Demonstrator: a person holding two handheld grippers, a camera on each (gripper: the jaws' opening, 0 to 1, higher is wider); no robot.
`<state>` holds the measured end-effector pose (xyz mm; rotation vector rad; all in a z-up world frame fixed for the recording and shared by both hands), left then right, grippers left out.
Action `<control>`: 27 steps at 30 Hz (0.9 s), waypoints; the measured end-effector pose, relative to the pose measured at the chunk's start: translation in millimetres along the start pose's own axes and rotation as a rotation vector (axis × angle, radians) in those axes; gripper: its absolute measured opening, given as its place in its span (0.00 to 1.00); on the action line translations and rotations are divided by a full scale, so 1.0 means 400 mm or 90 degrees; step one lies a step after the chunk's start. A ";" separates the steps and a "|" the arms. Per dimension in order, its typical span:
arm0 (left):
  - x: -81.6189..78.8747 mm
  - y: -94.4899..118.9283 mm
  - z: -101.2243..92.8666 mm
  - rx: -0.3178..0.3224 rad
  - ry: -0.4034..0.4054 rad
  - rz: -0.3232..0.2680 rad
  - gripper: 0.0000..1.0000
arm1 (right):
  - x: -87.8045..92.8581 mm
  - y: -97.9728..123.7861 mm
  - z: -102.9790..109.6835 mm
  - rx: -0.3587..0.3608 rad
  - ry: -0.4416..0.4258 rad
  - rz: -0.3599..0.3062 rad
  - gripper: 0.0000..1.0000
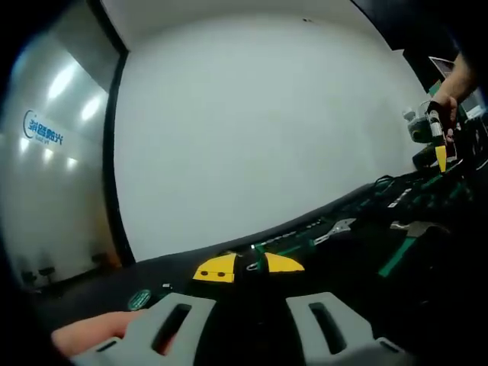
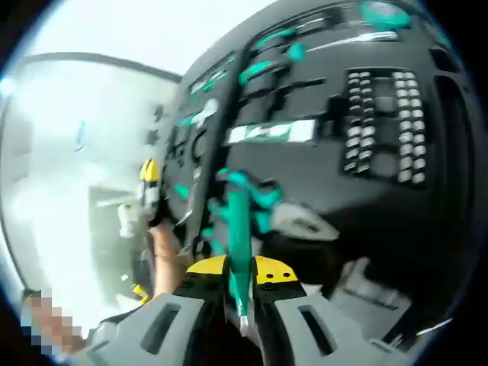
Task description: Pick up the tools and put them into their designated positions in the toolbox.
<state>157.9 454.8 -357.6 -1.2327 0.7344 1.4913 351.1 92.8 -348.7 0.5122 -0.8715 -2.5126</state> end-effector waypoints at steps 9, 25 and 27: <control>0.001 -0.001 0.001 0.000 -0.005 0.001 0.09 | -0.042 0.076 0.013 0.236 0.303 -0.046 0.11; 0.003 -0.002 -0.007 0.002 -0.015 0.007 0.09 | -0.120 0.030 0.038 0.392 0.480 -0.009 0.10; 0.003 -0.002 -0.005 0.003 -0.012 0.006 0.09 | -0.097 0.020 0.065 0.277 0.431 -0.033 0.10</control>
Point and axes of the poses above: the point that each gripper's makers call its tool centre point, and the gripper's own axes: y roughly backward along the fingers, z roughly to its left, x roughly out of its underside, the point moved 9 cm from there along y, roughly backward along the fingers, and after that the axes turned 4 degrees about -x, right-handed, at the moved point
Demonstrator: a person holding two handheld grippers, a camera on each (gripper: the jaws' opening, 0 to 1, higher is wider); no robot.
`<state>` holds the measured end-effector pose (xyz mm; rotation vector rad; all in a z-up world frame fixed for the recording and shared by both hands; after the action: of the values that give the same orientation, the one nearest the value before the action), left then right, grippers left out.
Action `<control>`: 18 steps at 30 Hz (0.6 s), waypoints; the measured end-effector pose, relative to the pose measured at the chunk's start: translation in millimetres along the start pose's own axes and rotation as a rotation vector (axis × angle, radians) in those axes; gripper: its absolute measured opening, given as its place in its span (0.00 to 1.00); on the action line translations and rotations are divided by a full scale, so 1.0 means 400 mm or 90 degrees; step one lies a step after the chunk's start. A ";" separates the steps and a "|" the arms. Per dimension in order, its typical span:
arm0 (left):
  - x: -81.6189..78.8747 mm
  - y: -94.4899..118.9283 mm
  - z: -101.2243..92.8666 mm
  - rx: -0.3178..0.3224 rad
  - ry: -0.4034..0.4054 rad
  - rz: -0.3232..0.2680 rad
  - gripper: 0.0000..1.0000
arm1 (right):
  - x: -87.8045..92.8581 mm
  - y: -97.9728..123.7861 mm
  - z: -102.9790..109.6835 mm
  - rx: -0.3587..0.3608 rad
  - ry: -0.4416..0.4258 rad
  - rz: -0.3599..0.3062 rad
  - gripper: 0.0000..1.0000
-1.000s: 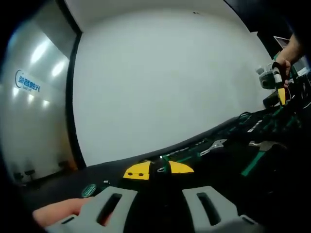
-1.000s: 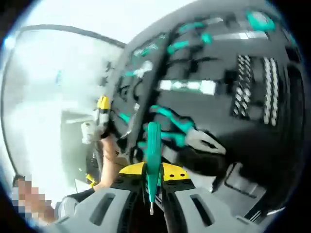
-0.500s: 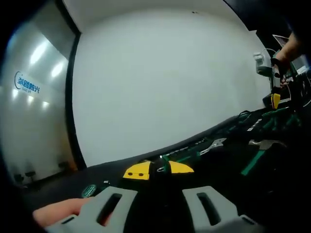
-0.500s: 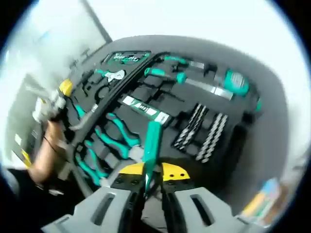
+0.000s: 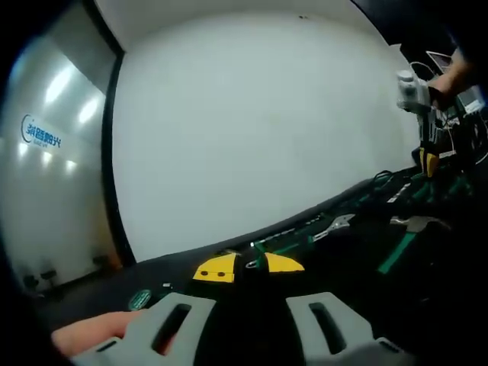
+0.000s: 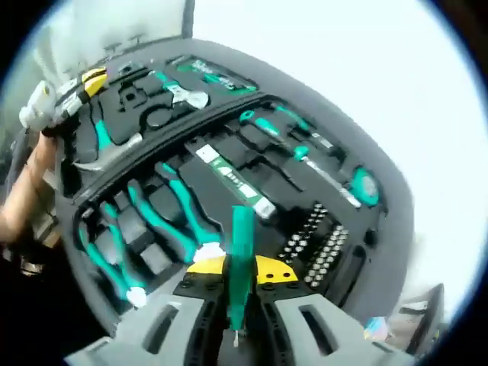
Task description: Pick up the tools and put them into their designated positions in the toolbox.
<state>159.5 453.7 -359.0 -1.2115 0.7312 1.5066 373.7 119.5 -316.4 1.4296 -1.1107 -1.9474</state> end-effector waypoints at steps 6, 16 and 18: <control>-0.006 0.003 0.004 -0.002 0.012 -0.008 0.09 | -0.048 0.011 -0.040 -0.430 -0.282 -0.041 0.10; -0.151 0.034 -0.089 0.131 -0.133 -0.156 0.18 | -0.033 0.031 0.088 -0.636 -0.372 -0.044 0.10; -0.235 0.049 -0.152 0.185 -0.196 -0.224 0.30 | -0.061 0.029 0.070 -0.668 -0.409 -0.025 0.10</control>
<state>157.5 362.0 -292.0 -0.8151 0.4795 1.2076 354.7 140.9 -290.2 0.2680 -0.1151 -2.4802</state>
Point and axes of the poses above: the point that each gripper's makers call its tool centre point, and the gripper's own axes: y roughly backward along the fingers, z roughly to its left, x roughly out of its underside, the point moved 9 cm from there along y, roughly backward along the fingers, and after that the axes turned 4 degrees about -x, right-handed, at the moved point
